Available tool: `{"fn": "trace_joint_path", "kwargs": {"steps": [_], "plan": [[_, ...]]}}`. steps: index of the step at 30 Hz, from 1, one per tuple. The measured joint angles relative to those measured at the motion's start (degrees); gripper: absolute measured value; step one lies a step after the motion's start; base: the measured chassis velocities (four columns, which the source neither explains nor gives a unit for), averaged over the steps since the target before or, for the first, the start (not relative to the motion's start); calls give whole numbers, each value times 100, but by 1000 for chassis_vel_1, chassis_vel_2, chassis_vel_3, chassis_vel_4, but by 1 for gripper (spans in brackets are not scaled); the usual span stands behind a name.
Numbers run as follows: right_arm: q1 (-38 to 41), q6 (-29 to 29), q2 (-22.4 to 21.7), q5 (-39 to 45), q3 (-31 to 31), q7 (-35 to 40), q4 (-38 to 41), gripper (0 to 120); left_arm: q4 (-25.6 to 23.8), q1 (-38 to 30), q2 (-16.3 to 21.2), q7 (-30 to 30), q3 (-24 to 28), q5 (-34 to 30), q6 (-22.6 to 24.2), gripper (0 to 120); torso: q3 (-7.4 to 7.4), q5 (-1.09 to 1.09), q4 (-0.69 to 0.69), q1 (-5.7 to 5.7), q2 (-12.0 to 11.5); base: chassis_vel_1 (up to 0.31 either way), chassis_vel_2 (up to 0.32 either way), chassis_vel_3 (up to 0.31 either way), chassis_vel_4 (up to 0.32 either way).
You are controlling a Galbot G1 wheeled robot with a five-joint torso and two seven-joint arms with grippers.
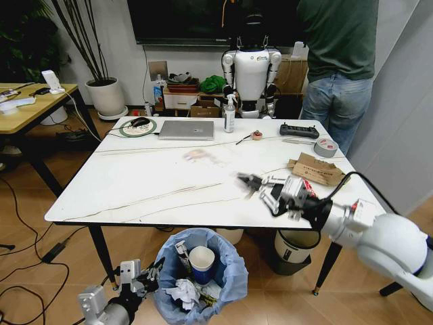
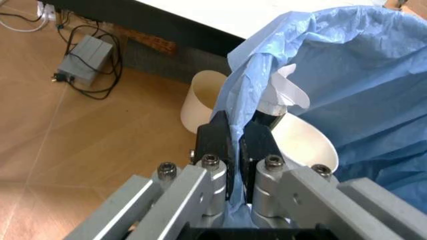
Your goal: Pick up the trash bin and place the trash from the table into it.
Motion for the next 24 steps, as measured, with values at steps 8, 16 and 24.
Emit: {"fn": "trace_joint_path", "kwargs": {"steps": [8, 16, 24], "plan": [[-340, 471, 184, -158, -447, -247, -144, 0, -2, -9, -18, -5, -22, -29, 10, 0, 0, 1, 0, 1, 0, 0, 0, 0, 0], [-403, 669, 329, -170, -988, -497, -241, 0, -8, -11, -48, -10, -50, -77, 20, 0, 0, 1, 0, 1, -1, 0, 0, 0, 0], [-279, 632, 589, 195, -1518, -735, -411, 0, -45, 15, -59, -10, -95, -92, 26, 0, 0, 0, 0, 1, -1, 0, 0, 0, 0]]}}
